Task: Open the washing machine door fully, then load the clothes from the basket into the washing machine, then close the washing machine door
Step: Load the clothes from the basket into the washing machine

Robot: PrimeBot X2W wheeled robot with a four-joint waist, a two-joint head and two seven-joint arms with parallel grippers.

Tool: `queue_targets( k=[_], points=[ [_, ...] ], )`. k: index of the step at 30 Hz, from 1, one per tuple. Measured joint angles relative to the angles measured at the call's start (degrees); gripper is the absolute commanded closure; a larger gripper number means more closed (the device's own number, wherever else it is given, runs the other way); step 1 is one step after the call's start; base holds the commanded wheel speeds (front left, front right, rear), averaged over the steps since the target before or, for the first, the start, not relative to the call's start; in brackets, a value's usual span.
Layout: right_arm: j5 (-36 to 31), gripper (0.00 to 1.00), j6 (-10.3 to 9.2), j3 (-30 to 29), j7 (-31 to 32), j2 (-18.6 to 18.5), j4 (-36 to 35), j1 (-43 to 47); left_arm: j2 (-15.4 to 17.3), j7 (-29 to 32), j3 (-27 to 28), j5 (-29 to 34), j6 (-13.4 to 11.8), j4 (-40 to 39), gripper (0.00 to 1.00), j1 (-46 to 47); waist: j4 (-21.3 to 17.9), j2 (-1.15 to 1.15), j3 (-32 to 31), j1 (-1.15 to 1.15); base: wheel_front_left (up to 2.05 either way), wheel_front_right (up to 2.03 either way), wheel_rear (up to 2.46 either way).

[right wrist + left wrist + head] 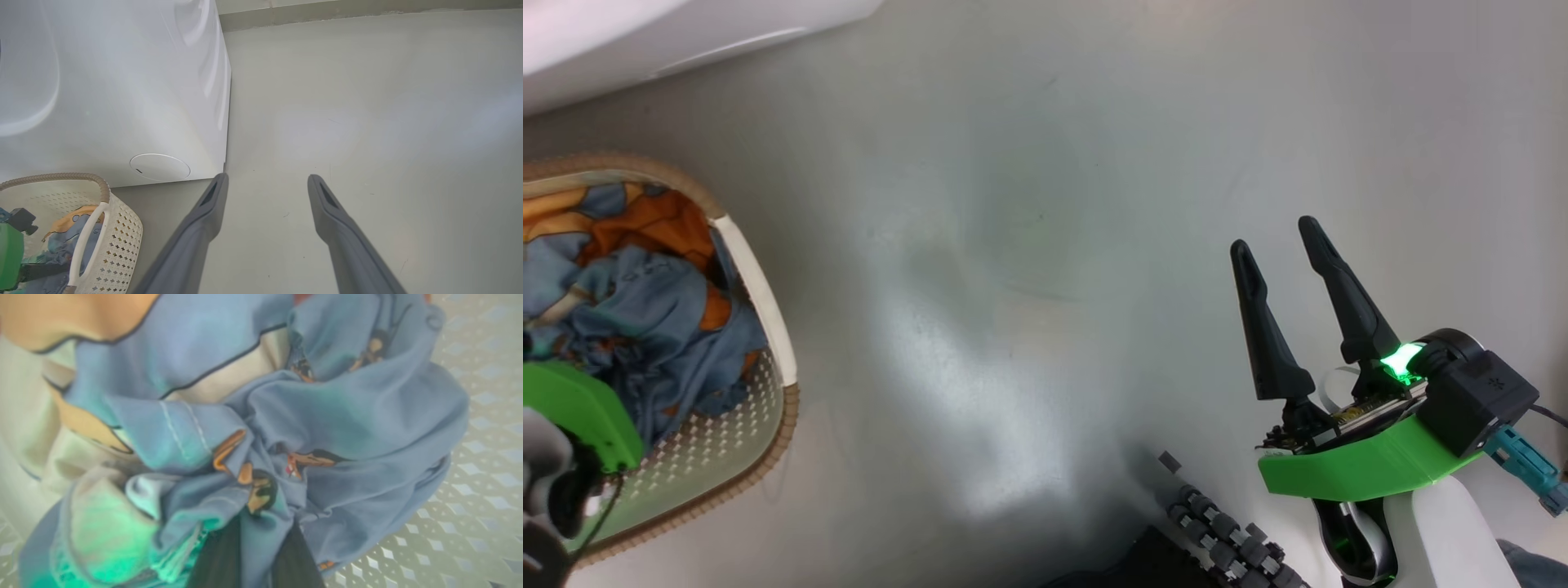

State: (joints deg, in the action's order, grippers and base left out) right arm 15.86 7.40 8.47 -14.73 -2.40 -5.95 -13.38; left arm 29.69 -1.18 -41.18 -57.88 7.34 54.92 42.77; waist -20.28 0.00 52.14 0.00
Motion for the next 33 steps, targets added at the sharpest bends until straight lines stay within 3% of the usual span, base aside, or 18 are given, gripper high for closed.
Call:
queue_targets(
  k=[11, 21, 26, 33],
  points=[
    [0.4, 0.0, 0.0, -0.3, 0.0, 0.0, 1.8, -0.5, -1.5, -7.6, -2.8, -1.5, 0.0, 0.6, 1.0, -1.0, 2.2, 0.0, -4.1, 0.0, 0.0, 0.0, 0.0],
    [0.4, 0.0, 0.0, -2.3, 0.0, 0.0, 4.6, 0.0, -2.2, -12.8, -2.0, -4.5, 0.0, -3.1, 1.0, -9.3, 4.9, 0.0, -11.8, 0.0, 0.0, 0.0, 0.0],
    [-0.2, 0.0, 0.0, -4.2, 0.0, -0.1, 5.8, 2.4, -4.1, -13.0, 2.7, -3.5, -0.1, -7.0, 1.0, -13.7, 6.6, 0.0, -16.7, 0.0, 0.0, 0.0, 0.0],
    [-1.4, 0.0, 0.0, -5.8, 0.0, 0.0, 7.4, 6.6, -7.3, -13.0, 12.0, 3.1, -3.6, -16.3, 1.0, -23.9, 9.0, 0.0, -24.2, 0.0, 0.0, 0.0, 0.0]
  ],
)
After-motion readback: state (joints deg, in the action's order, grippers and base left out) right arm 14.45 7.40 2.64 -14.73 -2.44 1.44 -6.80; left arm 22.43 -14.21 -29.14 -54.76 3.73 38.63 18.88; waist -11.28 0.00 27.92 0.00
